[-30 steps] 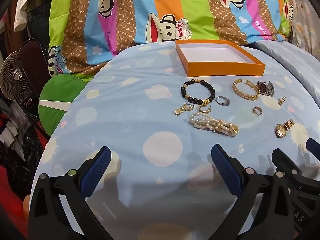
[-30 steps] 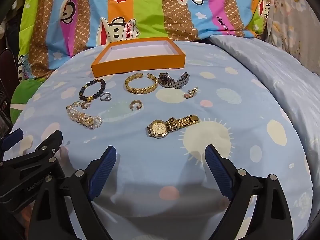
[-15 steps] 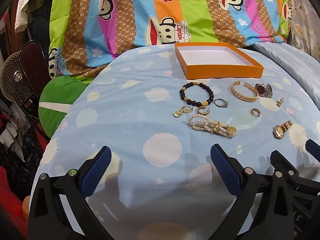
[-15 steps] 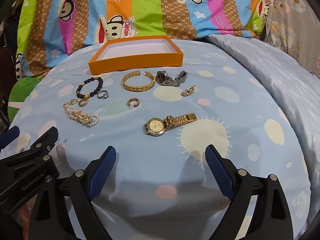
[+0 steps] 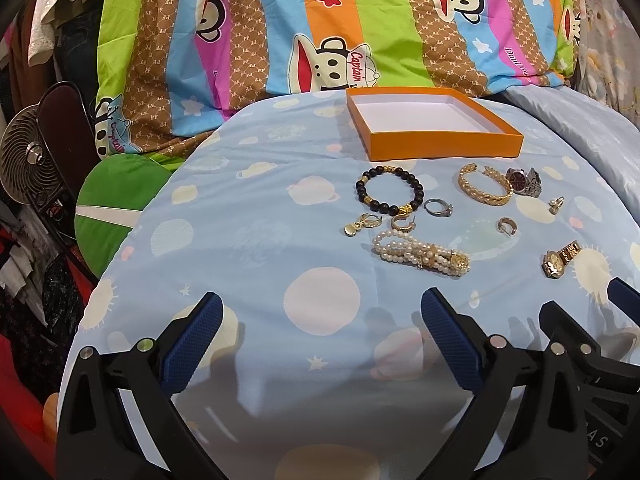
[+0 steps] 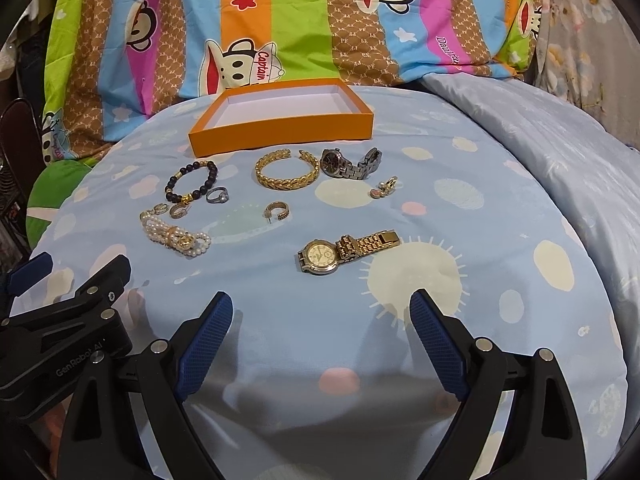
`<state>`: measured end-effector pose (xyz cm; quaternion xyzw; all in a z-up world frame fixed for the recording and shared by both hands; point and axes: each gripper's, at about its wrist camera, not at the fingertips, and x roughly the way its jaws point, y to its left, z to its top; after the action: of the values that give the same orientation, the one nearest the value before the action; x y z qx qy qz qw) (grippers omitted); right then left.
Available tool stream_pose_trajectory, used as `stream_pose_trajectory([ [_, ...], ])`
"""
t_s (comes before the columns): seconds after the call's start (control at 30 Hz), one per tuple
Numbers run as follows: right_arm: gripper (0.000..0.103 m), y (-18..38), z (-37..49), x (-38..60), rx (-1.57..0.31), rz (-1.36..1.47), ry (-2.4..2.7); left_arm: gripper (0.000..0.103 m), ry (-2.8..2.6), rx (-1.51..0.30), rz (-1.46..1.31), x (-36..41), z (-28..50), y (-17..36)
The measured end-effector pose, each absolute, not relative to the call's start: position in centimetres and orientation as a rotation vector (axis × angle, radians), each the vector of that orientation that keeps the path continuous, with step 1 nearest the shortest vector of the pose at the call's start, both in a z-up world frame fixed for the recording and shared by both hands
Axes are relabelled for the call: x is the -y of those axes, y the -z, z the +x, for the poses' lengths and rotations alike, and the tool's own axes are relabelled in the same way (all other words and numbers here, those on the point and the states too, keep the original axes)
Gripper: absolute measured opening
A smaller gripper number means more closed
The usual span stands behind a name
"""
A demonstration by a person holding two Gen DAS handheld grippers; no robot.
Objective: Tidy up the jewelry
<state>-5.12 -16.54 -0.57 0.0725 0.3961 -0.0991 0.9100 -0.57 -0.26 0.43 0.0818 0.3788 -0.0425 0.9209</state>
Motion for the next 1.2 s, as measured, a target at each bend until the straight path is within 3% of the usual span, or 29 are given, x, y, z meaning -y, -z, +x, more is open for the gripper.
stream_pose_trajectory([
  [1.2,0.089,0.23,-5.39,16.38,-0.795,0.147,0.201,0.097,0.086,-0.78,0.164,0.29,-0.7,-0.38],
])
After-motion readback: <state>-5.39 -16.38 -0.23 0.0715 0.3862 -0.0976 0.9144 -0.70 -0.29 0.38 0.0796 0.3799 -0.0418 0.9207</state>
